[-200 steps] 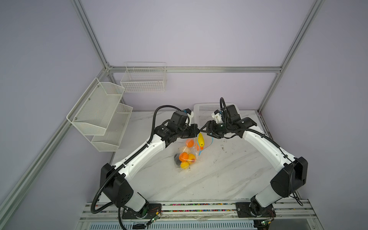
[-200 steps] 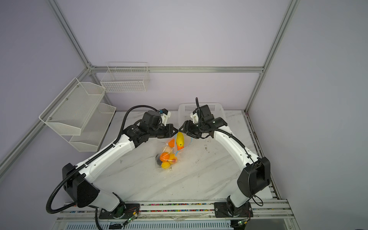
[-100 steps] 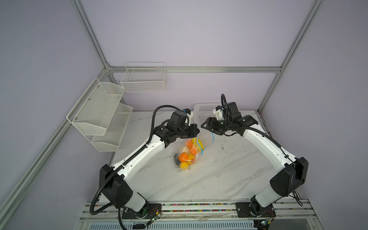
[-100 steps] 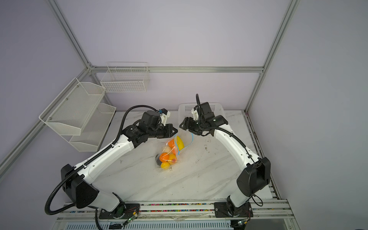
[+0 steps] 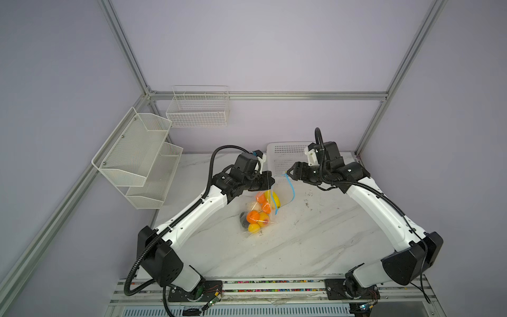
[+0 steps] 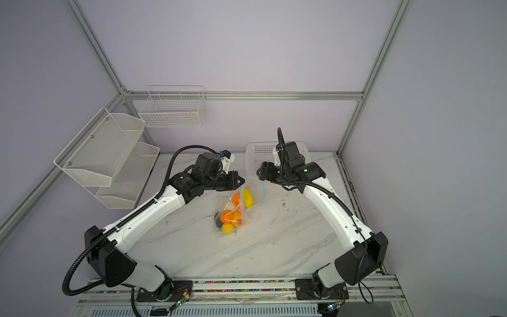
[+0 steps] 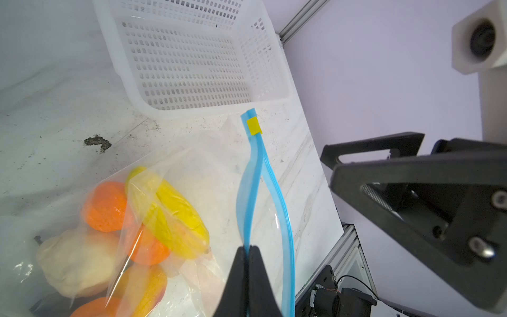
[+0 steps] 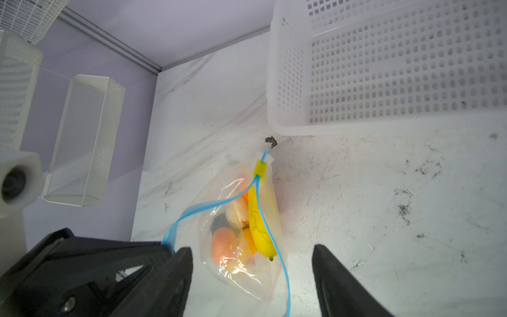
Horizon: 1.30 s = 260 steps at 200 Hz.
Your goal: Place the food in the zip-top bag and seal the zipper
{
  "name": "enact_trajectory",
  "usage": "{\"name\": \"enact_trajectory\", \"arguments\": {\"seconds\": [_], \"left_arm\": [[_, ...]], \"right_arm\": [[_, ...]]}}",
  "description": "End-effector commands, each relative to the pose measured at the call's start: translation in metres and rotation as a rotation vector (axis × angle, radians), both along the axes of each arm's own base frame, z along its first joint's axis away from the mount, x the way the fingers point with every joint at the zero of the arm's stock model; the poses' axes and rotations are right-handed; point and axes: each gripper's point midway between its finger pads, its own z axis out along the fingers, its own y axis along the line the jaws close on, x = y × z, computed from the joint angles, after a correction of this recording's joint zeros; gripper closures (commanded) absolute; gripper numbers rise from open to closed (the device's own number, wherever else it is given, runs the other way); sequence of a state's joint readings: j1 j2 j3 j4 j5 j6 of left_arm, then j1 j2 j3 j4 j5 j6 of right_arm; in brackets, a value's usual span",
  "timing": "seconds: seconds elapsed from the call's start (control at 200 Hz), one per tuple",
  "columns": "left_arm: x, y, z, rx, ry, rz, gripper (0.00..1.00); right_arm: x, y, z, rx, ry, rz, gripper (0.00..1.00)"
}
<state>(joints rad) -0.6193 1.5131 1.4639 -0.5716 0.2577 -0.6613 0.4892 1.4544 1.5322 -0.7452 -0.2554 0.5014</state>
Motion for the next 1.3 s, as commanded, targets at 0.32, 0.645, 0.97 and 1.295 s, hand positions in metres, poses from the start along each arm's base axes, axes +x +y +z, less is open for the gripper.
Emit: {"name": "enact_trajectory", "arguments": {"seconds": [0.32, 0.645, 0.97, 1.295], "left_arm": [[0.003, 0.003, 0.011, 0.002, -0.029, -0.001, 1.00], [0.002, 0.005, 0.014, 0.005, -0.033, -0.001, 1.00], [-0.005, 0.016, 0.036, 0.024, -0.067, 0.005, 1.00], [-0.026, 0.036, 0.091, -0.014, -0.156, 0.031, 1.00]], "right_arm": [[-0.032, 0.016, -0.057, 0.050, 0.184, 0.105, 0.56], [-0.040, 0.032, -0.050, 0.153, 0.200, 0.172, 0.91], [-0.037, 0.050, 0.000, 0.295, 0.075, 0.206, 1.00], [-0.034, 0.065, 0.048, 0.351, -0.058, 0.228, 1.00]]}}
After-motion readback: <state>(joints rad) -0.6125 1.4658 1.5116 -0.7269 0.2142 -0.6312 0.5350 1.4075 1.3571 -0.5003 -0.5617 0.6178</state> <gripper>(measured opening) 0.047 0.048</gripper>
